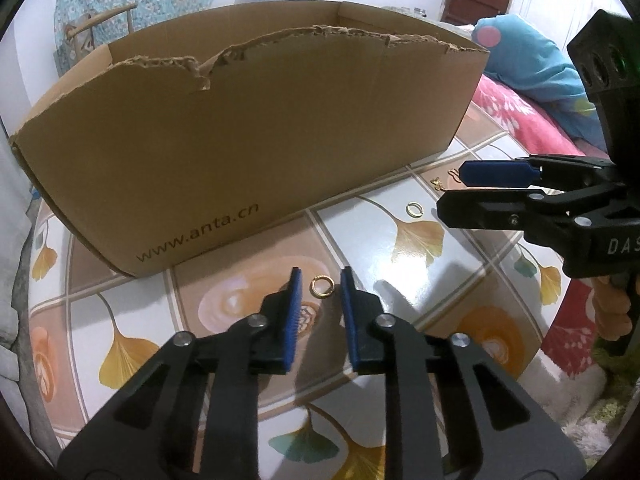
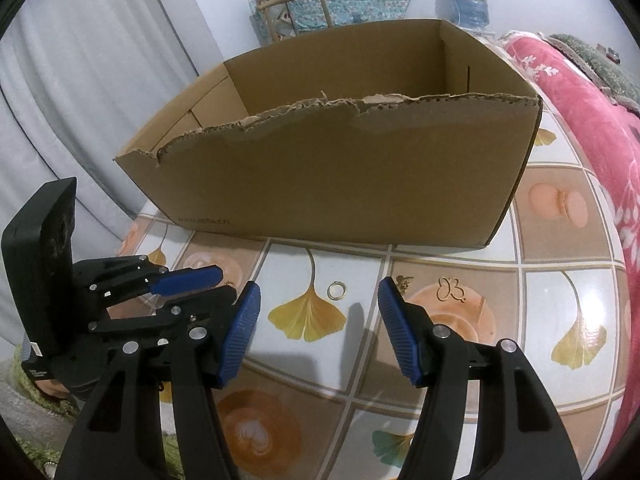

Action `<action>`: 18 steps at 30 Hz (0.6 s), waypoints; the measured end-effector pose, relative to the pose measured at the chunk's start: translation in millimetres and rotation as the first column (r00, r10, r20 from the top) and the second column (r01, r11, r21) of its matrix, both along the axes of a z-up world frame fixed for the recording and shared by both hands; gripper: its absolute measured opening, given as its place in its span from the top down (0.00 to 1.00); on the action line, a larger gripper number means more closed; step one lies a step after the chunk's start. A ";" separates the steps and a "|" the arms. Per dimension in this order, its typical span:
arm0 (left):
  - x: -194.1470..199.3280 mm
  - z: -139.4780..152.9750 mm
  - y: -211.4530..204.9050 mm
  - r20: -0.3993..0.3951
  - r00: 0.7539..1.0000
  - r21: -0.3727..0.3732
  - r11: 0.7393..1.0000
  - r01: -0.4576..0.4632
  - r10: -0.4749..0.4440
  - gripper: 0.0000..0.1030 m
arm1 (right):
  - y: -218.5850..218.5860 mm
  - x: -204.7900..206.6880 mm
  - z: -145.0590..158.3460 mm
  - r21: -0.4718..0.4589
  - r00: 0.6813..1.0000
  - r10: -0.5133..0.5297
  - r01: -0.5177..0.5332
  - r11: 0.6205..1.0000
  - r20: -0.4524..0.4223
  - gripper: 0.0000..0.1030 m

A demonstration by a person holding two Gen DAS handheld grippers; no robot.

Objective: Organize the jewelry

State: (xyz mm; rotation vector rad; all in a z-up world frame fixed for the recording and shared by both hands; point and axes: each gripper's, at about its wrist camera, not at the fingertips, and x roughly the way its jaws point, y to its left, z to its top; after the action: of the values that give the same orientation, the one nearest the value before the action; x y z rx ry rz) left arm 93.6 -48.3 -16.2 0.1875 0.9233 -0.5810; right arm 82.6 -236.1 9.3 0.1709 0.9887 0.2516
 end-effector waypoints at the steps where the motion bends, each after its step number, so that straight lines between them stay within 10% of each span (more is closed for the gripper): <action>1: 0.2 -0.4 0.2 -0.002 1.000 -0.002 1.000 0.000 0.000 0.86 | 0.1 0.0 -0.1 0.000 1.000 -0.001 0.001 1.000 0.000 0.42; 18: -4.6 -1.2 -3.2 0.011 1.000 0.010 1.000 0.012 -0.012 0.92 | 8.9 11.5 -10.6 -0.034 1.000 0.017 -0.017 0.999 0.009 0.49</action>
State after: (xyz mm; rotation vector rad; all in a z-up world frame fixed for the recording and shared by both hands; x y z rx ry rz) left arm 89.0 -51.5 -17.4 0.2055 0.9152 -0.5859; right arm 94.1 -227.2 -1.3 0.1299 0.9851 0.2507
